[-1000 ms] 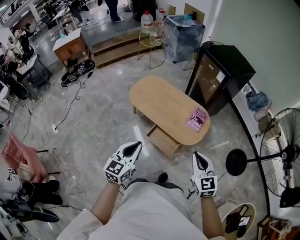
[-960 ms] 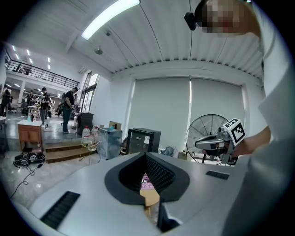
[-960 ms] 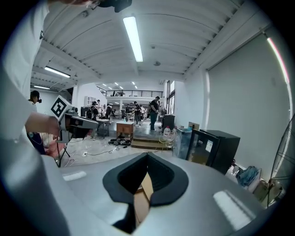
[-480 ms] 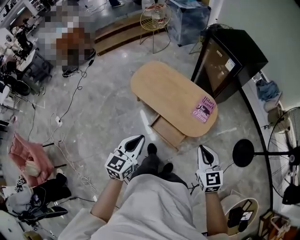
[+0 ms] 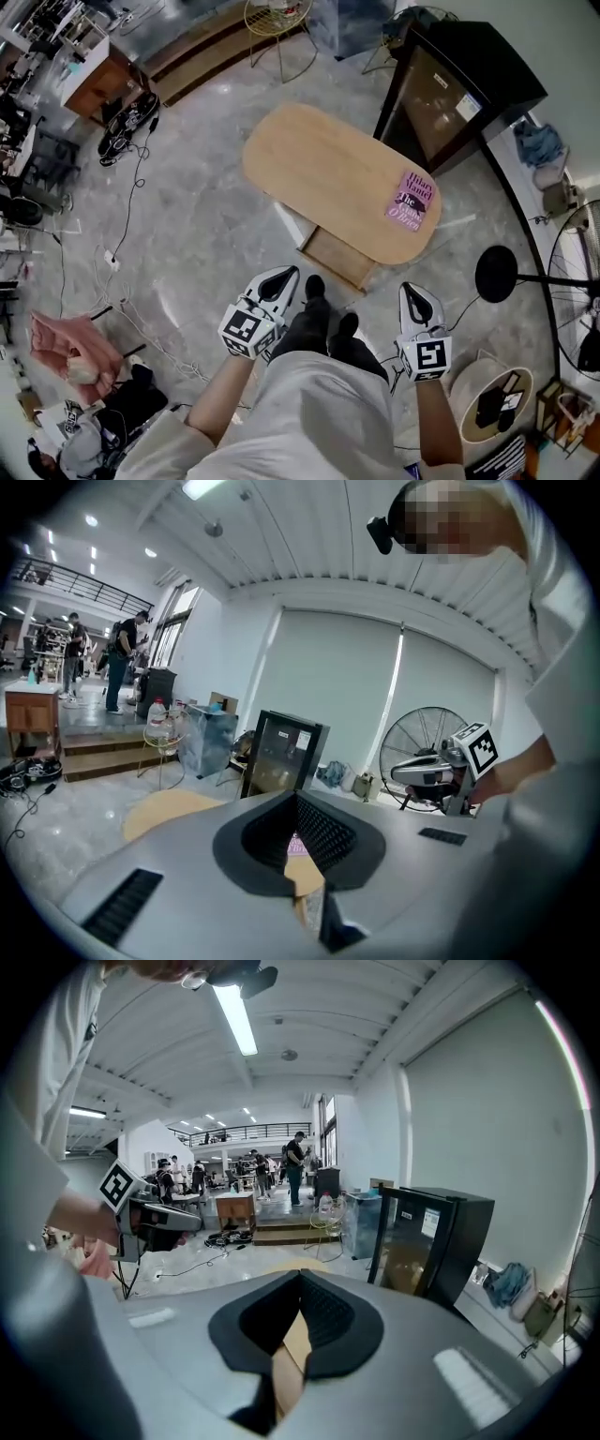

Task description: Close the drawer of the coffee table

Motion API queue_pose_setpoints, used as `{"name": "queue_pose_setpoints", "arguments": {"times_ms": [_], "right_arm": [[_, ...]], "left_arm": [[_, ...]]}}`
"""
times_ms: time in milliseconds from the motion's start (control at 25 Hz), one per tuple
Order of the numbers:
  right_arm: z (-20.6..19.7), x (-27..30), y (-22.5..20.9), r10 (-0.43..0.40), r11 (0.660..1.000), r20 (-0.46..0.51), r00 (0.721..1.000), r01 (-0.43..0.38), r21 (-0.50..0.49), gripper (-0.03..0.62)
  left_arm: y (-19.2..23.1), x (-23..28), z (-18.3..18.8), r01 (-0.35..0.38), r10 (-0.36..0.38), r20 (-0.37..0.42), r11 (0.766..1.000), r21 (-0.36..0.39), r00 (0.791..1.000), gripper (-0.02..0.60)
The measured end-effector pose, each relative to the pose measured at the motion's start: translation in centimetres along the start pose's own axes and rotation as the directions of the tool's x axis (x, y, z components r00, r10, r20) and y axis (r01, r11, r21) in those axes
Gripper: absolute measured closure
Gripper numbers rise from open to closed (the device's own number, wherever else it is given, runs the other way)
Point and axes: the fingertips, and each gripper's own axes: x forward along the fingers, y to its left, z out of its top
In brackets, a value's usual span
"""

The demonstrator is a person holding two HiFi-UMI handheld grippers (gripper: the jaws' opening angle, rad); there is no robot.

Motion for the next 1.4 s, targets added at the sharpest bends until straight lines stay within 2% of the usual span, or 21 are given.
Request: {"name": "queue_pose_setpoints", "arguments": {"times_ms": [280, 520, 720, 1120, 1400], "right_arm": [[-1.8, 6.5, -0.4, -0.043, 0.998, -0.050, 0.998, 0.046, 0.042, 0.583], [-3.8, 11.1, -1.3, -0.071, 0.994, -0.102, 0.992, 0.079, 0.074, 0.583], [-5.5, 14.5, -0.8, -0.049, 0.994, -0.121, 0.992, 0.060, 0.091, 0.583], [-12.9, 17.4, -1.7, -0.015, 0.980, -0.179, 0.984, 0.050, 0.192, 0.583], [-18.7, 19.3, -2.2, 0.067, 0.971, -0.215, 0.974, -0.014, 0.237, 0.583]], "left_arm": [[5.2, 5.5, -3.3, 0.071, -0.074, -0.090, 0.997, -0.036, 0.993, 0.574], [8.0, 9.6, -6.1, 0.121, -0.131, -0.125, 0.989, -0.081, 0.983, 0.574], [9.7, 11.9, -8.8, 0.148, -0.163, -0.140, 0.982, -0.115, 0.977, 0.574], [10.7, 15.1, -15.1, 0.106, -0.138, -0.181, 0.978, -0.179, 0.974, 0.574], [11.2, 16.9, -20.5, 0.029, -0.076, -0.208, 0.976, -0.217, 0.975, 0.574]]}}
